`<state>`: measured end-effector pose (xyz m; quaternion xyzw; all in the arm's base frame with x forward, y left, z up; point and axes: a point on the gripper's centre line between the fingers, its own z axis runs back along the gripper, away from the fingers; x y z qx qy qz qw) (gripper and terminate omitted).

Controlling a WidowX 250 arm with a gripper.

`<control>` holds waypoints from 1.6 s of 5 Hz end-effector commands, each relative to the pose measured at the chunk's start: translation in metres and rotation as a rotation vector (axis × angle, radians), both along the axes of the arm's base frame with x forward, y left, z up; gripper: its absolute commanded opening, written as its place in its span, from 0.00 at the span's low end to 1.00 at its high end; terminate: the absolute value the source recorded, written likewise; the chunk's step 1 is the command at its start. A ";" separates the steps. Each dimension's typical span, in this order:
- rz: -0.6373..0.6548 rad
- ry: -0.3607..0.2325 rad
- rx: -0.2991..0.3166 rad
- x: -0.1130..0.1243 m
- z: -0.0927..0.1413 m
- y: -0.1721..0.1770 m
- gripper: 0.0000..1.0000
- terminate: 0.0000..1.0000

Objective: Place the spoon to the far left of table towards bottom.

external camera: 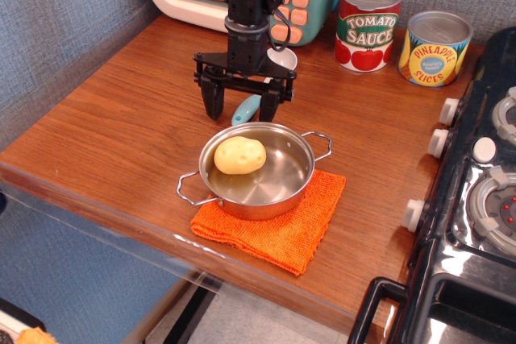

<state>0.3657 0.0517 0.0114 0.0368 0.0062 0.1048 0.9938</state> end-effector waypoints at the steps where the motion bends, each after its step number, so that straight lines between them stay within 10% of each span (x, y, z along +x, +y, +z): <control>1: -0.008 -0.052 0.011 0.007 0.011 0.005 0.00 0.00; 4: -0.090 -0.189 -0.074 -0.007 0.070 0.019 0.00 0.00; 5: -0.107 -0.236 -0.112 -0.044 0.098 0.046 0.00 0.00; 8: -0.071 -0.146 -0.065 -0.142 0.069 0.138 0.00 0.00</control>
